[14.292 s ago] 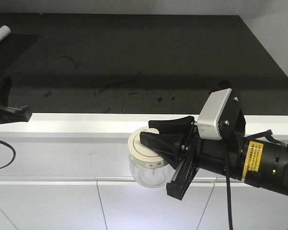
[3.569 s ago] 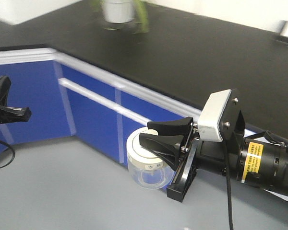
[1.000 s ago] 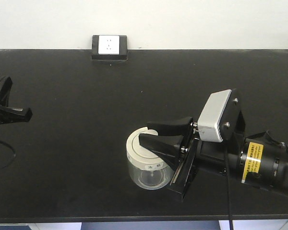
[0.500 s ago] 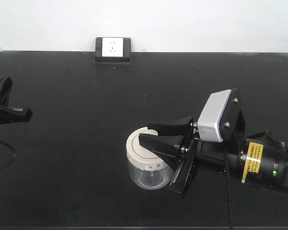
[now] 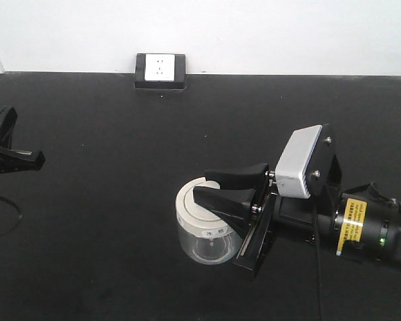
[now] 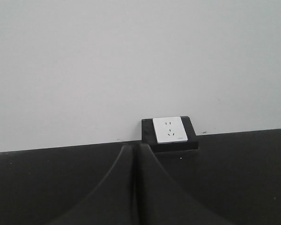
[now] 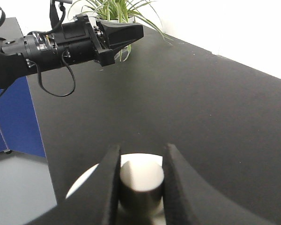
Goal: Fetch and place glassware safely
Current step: 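Hold the jar still in the right gripper above the bench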
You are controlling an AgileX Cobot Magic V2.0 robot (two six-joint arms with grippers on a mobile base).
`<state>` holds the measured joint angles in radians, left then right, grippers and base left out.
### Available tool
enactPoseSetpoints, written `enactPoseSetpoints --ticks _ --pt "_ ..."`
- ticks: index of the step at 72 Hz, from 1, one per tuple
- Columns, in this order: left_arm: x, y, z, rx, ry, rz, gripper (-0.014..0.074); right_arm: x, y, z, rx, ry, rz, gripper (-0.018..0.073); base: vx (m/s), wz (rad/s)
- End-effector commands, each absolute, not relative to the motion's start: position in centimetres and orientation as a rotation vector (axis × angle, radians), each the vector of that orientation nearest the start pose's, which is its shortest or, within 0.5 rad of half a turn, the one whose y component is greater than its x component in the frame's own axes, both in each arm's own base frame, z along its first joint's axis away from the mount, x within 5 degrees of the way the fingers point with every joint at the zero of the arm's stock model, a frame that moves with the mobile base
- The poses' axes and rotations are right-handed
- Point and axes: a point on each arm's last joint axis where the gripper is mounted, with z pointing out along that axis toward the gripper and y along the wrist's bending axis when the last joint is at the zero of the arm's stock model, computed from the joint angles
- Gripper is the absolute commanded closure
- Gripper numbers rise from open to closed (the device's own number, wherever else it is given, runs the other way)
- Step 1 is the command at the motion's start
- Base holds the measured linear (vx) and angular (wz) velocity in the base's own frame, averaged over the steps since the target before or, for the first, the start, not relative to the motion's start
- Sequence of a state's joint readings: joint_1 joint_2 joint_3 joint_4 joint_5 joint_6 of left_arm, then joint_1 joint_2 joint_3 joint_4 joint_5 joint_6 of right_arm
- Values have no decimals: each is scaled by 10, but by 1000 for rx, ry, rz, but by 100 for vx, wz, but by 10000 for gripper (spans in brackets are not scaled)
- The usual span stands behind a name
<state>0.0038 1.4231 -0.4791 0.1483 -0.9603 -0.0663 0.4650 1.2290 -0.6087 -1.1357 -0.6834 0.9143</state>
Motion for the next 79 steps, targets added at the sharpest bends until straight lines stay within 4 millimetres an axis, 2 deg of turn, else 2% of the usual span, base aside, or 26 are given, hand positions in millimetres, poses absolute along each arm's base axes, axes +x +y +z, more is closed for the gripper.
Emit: enactPoseSetpoints --ticks 1,79 --pt "266 -10 261 95 1351 -78 603 191 156 299 -894 1445 844 563 1 1" --pt "266 -10 261 95 1351 -78 603 191 156 299 -894 1445 844 563 0 0"
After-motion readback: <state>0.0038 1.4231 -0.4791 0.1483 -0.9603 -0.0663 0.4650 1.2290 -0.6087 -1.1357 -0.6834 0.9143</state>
